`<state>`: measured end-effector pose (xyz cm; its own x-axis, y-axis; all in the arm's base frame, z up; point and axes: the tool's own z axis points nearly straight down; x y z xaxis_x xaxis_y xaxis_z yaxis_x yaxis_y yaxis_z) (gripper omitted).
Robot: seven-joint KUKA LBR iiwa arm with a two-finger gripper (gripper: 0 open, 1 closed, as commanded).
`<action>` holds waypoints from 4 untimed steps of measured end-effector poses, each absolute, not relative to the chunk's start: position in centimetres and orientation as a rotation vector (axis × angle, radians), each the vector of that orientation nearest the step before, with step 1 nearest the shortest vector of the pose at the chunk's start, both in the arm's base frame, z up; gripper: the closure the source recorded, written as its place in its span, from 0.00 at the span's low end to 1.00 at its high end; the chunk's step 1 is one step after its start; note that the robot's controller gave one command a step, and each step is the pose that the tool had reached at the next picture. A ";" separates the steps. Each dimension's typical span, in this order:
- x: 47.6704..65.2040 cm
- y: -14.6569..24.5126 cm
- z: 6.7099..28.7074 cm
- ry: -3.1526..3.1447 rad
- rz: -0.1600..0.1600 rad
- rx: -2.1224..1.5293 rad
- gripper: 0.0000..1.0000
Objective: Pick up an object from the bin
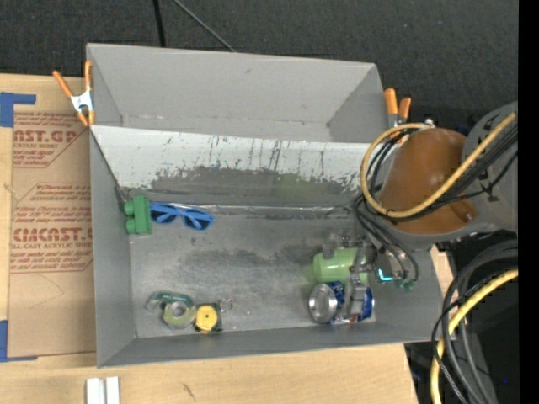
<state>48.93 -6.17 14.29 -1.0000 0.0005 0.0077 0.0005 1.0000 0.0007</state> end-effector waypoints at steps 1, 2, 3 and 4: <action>53.8 -12.1 6.9 -3.140 -0.006 0.061 0.00; 54.0 -12.0 7.1 -3.144 -0.007 0.061 0.00; 54.1 -11.9 7.3 -3.146 -0.007 0.060 0.00; 54.3 -11.9 7.4 -3.149 -0.007 0.059 0.00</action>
Offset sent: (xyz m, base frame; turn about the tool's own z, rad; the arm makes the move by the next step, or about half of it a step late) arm 0.0464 -0.0590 -0.0729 -0.0423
